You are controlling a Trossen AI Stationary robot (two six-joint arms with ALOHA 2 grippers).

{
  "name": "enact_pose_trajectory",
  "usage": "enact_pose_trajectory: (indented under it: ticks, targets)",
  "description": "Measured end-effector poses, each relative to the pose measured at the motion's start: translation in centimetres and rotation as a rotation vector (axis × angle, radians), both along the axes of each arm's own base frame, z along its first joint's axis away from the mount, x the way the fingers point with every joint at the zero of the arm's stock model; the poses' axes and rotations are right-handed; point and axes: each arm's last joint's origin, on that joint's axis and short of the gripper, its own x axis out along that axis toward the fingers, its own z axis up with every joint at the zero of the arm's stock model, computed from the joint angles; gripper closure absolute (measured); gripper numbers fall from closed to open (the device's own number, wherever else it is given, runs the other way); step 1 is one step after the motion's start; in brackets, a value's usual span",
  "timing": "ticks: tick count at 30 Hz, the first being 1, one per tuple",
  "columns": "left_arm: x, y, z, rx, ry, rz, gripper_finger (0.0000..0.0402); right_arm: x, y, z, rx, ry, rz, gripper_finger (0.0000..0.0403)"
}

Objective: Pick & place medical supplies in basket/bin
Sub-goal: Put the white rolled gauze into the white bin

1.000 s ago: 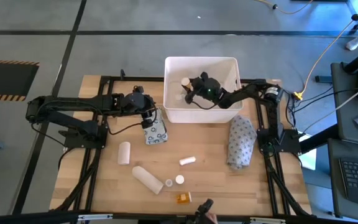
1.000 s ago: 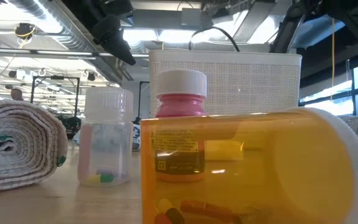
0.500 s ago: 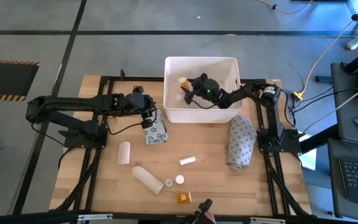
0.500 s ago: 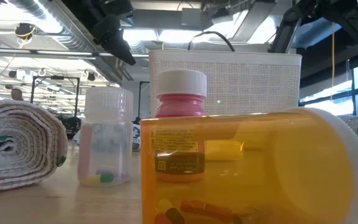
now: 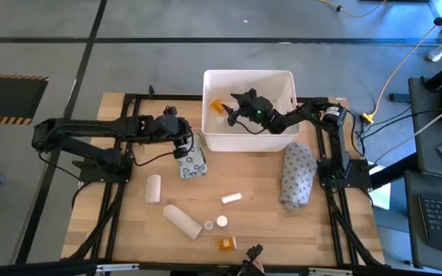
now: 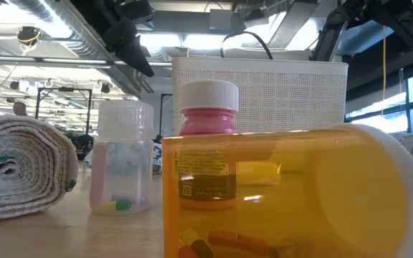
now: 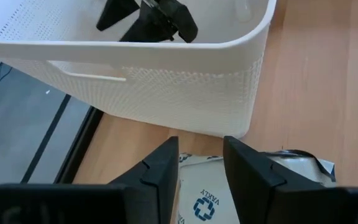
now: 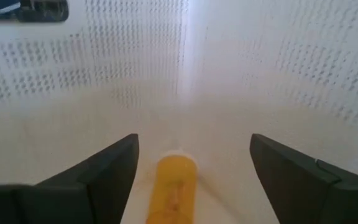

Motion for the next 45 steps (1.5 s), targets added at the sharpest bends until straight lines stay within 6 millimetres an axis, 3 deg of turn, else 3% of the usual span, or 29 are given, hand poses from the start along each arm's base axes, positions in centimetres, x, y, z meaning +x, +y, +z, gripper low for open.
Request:
enact_pose_trajectory:
  ticks: [5, 10, 18, 23, 29, 33, 38, 45]
  targets:
    - [0.0, 0.1, 0.0, 0.015, 0.002, 0.016, 0.0281, 0.0, 0.1, 1.4, -0.044, -0.071, 0.001, 0.0092]
    - [-0.1, 0.2, 0.1, 0.061, 0.01, 0.063, 0.0281, 0.2, 1.1, 4.1, -0.119, -0.085, 0.05, 0.0092]
    - [-0.8, 1.5, 0.4, 0.325, 0.106, 0.278, 0.0281, -0.5, 2.4, 9.0, -0.332, -0.086, 0.056, 0.0092]
    - [-1.1, 3.2, 0.4, 0.235, 0.062, 0.323, 0.0281, -1.4, 2.1, 10.8, -0.456, -0.075, 0.021, 0.0092]
    - [-1.4, 4.8, 0.1, -0.052, -0.06, 0.256, 0.0281, -1.5, 1.9, 10.8, -0.437, -0.076, 0.018, 0.0092]
    - [-1.2, 5.3, 0.4, -0.154, -0.164, 0.273, 0.0281, -1.3, 2.0, 10.2, -0.36, -0.05, 0.038, 0.0092]
    - [-0.9, 5.4, 0.8, -0.13, -0.191, 0.219, 0.0281, -1.2, 2.2, 10.1, -0.307, -0.086, 0.046, 0.0092]
    - [-0.8, 4.6, 0.5, -0.035, -0.083, 0.083, 0.0281, -1.2, 2.9, 11.5, -0.454, -0.107, 0.04, 0.0092]
